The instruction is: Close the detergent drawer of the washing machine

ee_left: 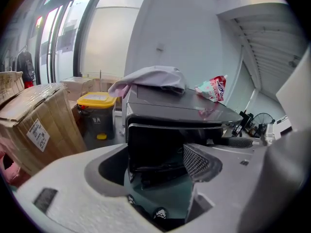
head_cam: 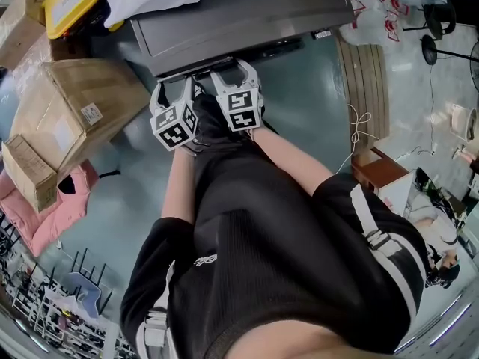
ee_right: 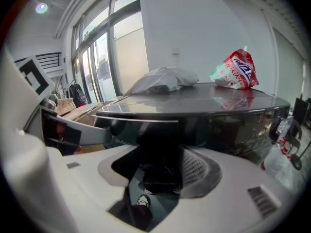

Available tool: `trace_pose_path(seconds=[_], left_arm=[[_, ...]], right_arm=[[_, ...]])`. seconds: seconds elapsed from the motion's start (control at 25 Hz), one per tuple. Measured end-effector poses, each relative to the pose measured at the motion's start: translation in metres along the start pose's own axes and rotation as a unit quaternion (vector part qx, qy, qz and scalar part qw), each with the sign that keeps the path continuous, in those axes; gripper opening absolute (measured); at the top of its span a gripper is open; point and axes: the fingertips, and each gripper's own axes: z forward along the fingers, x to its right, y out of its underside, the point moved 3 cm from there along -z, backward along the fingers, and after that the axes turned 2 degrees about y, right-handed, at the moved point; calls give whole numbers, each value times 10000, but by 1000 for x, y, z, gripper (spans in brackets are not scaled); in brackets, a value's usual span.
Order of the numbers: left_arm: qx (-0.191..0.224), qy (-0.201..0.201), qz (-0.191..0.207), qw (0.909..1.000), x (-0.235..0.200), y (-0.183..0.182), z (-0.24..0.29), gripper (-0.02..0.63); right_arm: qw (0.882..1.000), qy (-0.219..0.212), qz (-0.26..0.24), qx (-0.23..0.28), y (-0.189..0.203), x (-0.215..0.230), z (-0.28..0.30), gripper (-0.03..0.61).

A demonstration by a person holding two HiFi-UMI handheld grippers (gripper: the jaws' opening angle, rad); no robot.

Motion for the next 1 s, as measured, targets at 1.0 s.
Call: trace_pose_path(seconds=[1.0], left_arm=[[-167,-50,-5,9998,-1,-3,3,357]], right_arm=[[9996,38,-33,-283,-7,1,3,242]])
